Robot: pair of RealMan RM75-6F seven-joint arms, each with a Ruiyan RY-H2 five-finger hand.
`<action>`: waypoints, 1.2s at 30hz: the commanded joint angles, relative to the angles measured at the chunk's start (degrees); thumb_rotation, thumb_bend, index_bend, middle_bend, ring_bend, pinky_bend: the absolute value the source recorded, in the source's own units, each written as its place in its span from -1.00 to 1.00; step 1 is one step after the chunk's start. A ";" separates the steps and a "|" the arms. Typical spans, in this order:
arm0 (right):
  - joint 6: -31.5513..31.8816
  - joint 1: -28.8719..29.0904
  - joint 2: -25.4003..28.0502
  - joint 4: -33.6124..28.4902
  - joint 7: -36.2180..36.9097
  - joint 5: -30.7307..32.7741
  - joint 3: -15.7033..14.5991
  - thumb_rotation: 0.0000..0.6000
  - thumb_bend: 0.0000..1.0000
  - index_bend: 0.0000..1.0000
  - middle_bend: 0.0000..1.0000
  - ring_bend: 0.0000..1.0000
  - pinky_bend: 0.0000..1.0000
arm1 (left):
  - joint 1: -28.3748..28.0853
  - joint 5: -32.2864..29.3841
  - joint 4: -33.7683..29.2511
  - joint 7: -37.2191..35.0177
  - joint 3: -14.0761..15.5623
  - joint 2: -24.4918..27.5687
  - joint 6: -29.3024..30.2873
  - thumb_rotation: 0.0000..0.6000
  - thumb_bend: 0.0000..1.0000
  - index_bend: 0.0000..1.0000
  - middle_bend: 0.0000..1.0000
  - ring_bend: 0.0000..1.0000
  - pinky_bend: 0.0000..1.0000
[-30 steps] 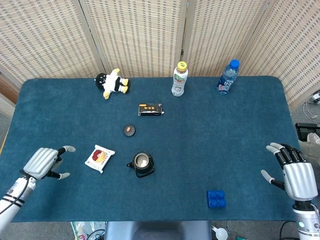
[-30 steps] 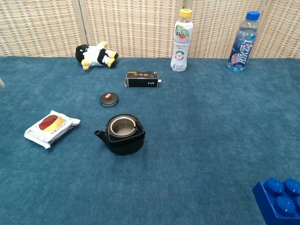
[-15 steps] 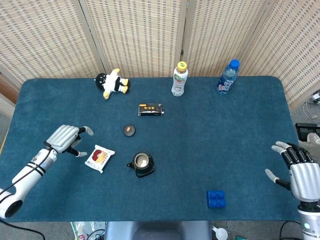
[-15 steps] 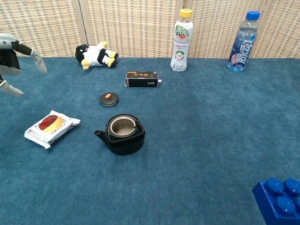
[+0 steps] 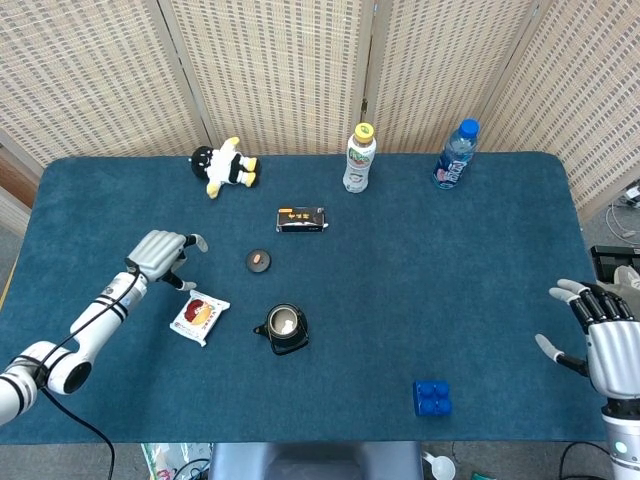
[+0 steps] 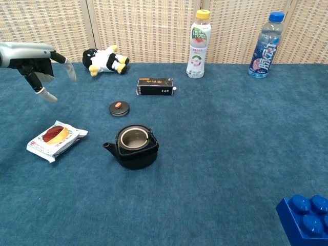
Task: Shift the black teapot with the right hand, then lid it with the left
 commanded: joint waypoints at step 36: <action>-1.79 -1.63 2.07 -0.30 4.69 0.71 2.60 1.00 -0.88 -0.35 -0.44 -0.57 -0.47 | -13.20 -15.56 11.58 12.92 -1.94 -12.89 -11.19 1.00 -0.79 -0.34 1.00 1.00 1.00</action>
